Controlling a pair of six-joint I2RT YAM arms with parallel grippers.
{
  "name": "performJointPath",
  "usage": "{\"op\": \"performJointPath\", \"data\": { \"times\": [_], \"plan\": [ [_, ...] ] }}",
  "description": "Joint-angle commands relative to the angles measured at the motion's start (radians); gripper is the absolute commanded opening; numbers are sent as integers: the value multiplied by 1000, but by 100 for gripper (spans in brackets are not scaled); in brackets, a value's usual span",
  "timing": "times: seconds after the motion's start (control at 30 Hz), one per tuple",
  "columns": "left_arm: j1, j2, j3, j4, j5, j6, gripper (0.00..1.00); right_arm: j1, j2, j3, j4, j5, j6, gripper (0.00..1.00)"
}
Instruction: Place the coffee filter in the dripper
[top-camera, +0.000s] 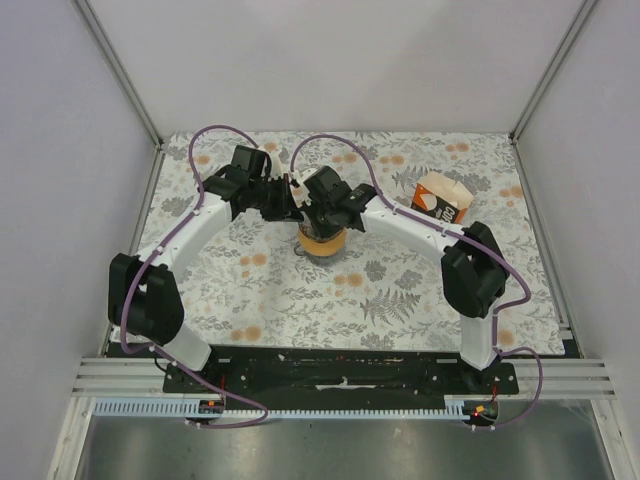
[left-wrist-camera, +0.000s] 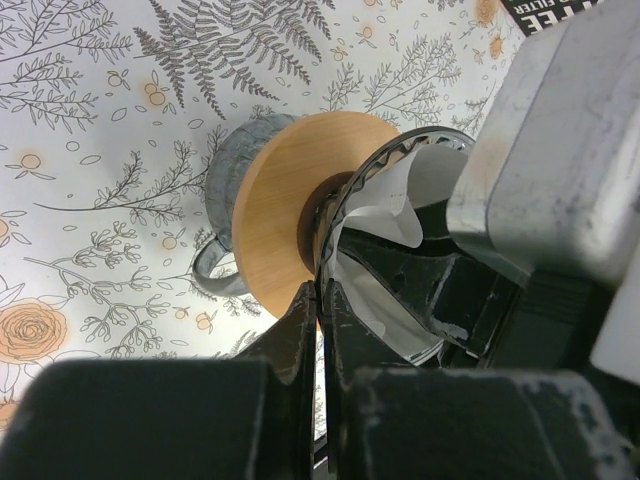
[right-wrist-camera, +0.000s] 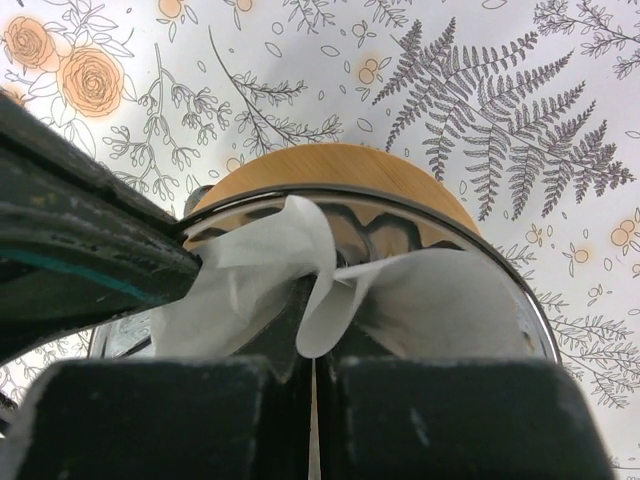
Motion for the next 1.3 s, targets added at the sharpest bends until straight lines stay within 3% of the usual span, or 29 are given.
{"op": "performJointPath", "data": {
  "times": [0.0,0.9,1.27],
  "plan": [
    [-11,-21,-18,21,3,3,2,19,-74,-13,26,-28,-30,0],
    [-11,-24,6,12,3,32,2,-64,-359,-89,55,6,-82,0],
    [-11,-34,59,-17,10,59,28,-86,-383,-138,65,3,-73,1]
  ]
}}
